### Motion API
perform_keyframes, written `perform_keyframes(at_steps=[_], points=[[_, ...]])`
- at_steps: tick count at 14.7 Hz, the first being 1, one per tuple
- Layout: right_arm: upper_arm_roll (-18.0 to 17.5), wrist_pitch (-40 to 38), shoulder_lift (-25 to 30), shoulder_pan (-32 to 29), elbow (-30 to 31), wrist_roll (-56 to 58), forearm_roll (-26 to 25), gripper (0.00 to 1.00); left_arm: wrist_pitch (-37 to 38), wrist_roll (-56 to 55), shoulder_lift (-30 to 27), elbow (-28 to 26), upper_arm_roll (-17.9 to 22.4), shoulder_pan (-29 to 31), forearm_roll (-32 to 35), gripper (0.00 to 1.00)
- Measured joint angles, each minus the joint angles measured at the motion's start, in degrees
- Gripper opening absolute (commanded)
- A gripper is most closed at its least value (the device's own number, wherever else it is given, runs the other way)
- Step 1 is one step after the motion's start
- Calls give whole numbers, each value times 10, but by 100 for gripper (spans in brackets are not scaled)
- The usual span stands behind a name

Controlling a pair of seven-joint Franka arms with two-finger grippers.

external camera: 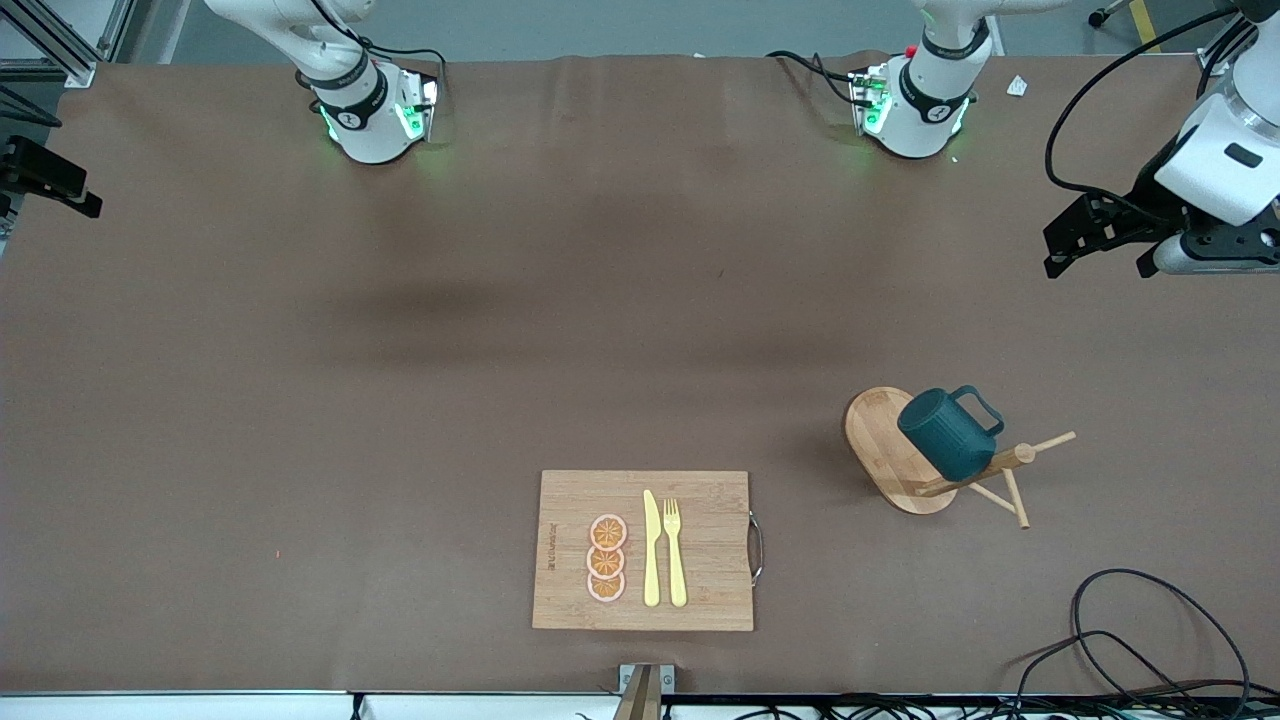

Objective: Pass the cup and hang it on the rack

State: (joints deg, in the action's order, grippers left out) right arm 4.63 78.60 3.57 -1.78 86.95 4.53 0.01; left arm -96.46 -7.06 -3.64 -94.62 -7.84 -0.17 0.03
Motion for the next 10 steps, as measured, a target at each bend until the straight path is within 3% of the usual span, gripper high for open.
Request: perform_keyframes(at_steps=[10], points=[[-2,-1,0,0,1,0,1,100,-6,0,8,2,14,1,0,100]])
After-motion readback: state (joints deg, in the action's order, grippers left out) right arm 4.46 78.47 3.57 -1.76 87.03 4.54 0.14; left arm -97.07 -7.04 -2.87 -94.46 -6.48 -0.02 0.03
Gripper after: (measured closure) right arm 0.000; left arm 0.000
